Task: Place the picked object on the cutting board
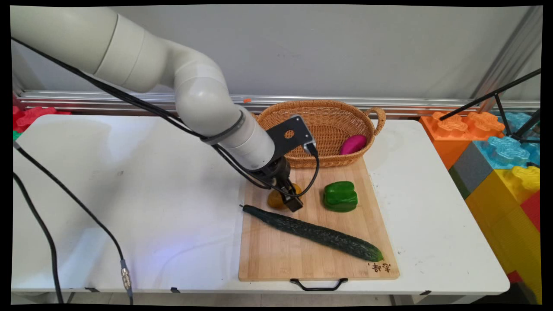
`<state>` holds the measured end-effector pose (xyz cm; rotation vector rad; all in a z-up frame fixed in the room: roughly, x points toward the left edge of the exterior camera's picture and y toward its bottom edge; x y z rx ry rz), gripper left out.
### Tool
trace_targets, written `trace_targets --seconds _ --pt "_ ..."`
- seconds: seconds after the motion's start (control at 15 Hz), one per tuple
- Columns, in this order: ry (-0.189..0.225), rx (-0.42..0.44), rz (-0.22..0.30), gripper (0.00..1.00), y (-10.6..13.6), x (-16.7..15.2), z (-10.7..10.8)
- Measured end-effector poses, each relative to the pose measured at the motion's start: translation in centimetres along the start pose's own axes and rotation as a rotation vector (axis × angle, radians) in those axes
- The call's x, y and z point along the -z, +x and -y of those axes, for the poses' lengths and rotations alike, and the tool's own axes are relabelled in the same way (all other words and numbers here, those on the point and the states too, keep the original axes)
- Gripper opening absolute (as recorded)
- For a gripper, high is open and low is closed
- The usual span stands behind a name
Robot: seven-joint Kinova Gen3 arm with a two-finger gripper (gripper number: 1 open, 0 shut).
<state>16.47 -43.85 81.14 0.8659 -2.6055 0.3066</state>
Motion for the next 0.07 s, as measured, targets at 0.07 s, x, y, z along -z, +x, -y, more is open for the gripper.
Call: trace_targets --seconds 0.07 --pt "-0.007 0.000 -0.003 1.00 0.30 0.34 0.04"
